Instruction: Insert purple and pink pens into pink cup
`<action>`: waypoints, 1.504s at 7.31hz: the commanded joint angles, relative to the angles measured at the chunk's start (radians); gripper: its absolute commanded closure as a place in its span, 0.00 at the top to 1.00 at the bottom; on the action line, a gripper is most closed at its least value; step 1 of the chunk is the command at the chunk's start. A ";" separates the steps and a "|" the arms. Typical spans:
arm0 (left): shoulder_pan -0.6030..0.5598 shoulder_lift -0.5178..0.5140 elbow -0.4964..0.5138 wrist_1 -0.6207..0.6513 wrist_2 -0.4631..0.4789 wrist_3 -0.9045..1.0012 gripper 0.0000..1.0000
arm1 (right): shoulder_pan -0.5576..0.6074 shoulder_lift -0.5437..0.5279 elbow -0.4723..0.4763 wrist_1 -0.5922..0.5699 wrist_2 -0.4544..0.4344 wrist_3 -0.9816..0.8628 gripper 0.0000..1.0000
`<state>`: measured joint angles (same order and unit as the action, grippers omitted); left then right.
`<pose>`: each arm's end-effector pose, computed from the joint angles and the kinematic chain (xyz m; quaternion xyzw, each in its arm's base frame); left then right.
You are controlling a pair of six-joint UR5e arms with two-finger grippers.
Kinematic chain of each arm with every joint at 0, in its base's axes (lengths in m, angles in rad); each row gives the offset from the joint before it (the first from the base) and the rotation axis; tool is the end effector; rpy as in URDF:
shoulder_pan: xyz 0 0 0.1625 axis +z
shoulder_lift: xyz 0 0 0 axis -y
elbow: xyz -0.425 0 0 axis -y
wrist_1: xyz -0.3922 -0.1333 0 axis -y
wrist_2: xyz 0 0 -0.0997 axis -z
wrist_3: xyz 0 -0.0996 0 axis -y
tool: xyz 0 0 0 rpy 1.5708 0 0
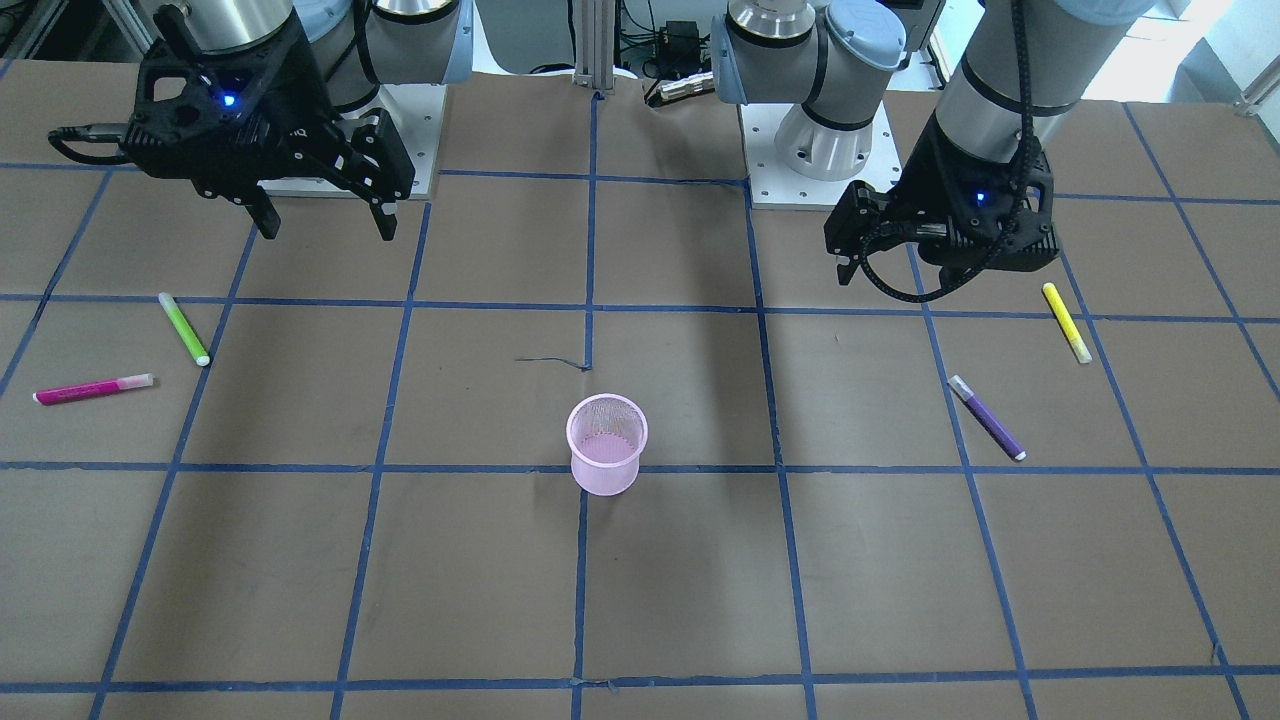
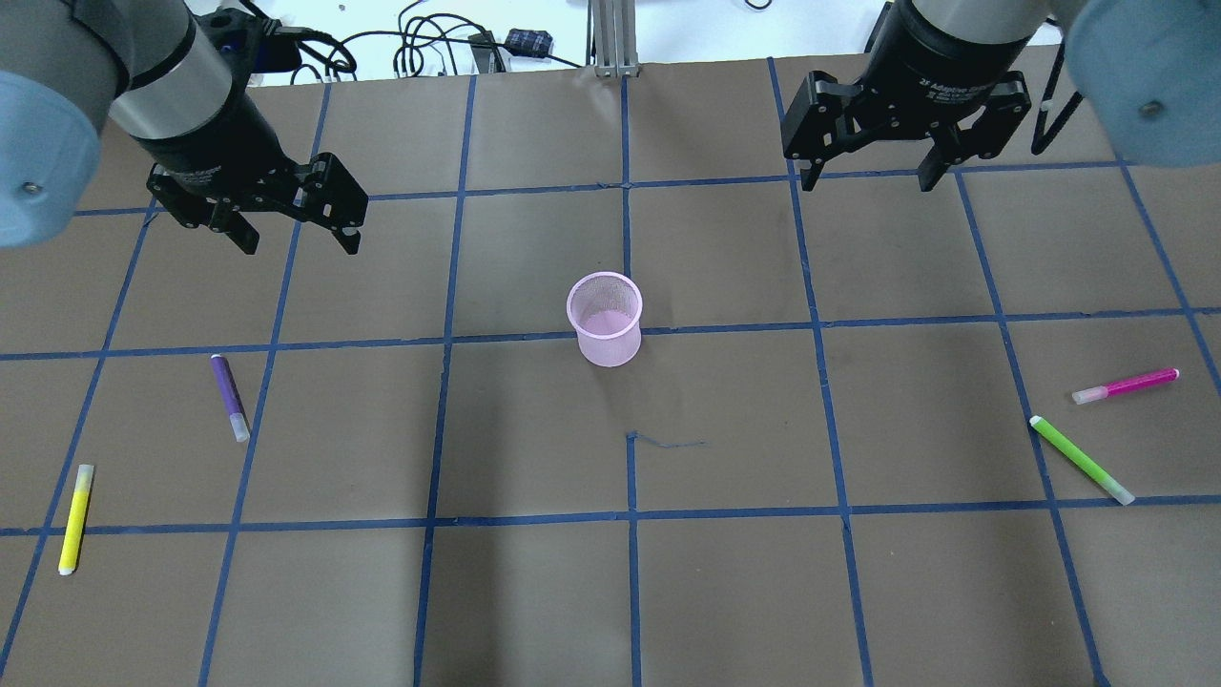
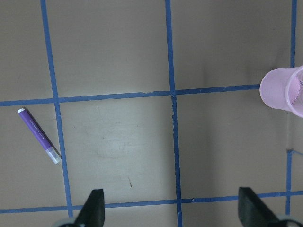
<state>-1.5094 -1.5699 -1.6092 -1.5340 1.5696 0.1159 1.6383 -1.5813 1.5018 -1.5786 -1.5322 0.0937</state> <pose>-0.1030 -0.4984 0.4731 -0.0272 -0.9996 -0.0003 0.0006 0.1702 -0.4841 0.5282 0.0122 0.9988 -0.0419 0.0227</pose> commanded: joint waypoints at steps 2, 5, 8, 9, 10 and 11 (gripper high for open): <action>0.000 -0.001 0.000 0.000 0.000 -0.001 1.00 | -0.002 0.001 0.001 0.003 0.000 -0.003 1.00; 0.002 -0.001 0.000 0.006 0.000 0.001 1.00 | -0.038 0.001 -0.009 0.012 -0.008 -0.070 1.00; 0.011 -0.005 -0.002 0.015 -0.002 0.002 1.00 | -0.249 0.003 0.008 0.069 -0.112 -0.638 1.00; 0.011 -0.004 -0.002 0.017 0.000 0.002 1.00 | -0.362 0.006 0.023 0.110 -0.109 -0.817 1.00; 0.014 -0.005 -0.002 0.018 0.000 0.002 1.00 | -0.461 0.027 0.055 0.083 -0.099 -1.086 1.00; 0.014 -0.005 -0.002 0.018 0.000 0.002 1.00 | -0.544 0.073 0.072 0.015 -0.094 -1.315 1.00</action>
<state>-1.4969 -1.5749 -1.6107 -1.5167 1.5691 0.1181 1.2101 -1.5514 1.5473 -1.5085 -1.6319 -0.9230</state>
